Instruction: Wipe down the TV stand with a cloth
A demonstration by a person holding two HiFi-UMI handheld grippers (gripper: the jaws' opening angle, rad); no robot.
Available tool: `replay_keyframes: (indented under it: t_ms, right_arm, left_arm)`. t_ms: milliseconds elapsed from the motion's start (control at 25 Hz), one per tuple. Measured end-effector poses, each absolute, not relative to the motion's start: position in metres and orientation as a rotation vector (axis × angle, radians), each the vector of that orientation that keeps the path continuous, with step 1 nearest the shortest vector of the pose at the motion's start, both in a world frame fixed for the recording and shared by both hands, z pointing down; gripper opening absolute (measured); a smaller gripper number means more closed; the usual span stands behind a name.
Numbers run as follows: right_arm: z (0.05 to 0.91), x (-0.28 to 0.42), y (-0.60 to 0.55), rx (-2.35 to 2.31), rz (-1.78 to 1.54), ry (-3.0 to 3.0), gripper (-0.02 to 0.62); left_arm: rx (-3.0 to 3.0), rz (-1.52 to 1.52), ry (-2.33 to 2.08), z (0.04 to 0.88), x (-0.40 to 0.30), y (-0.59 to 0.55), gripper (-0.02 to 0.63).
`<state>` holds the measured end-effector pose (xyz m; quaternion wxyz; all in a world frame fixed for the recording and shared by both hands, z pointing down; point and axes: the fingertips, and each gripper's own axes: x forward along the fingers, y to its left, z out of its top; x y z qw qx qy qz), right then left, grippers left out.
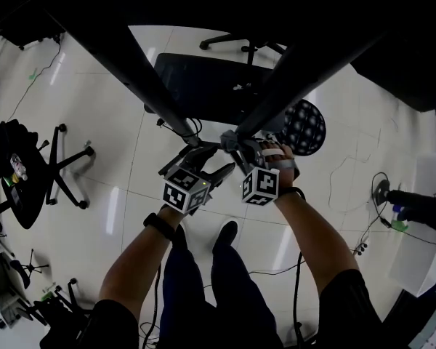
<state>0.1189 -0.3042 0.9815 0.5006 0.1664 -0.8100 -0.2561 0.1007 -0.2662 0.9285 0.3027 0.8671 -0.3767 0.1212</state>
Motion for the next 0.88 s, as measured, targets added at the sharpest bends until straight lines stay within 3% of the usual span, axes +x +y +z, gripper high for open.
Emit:
replay_keyframes:
  t_ms: [440,720,880]
  right_arm:
    - [1.005,0.117,-0.293,0.432,-0.459,-1.996,0.015]
    - [0.89,0.111,-0.263,0.615,-0.222,-2.25,0.015]
    - [0.795,0.105,-0.249,0.678,-0.292,-2.368,0.015]
  left_arm:
    - [2.3,0.396,-0.929,0.954,0.106,-0.247,0.298]
    - [2.417,0.45,-0.926,0.889,0.096,-0.234,0.298]
    - [2.488,0.41,-1.012,0.814,0.082,-0.232,0.298]
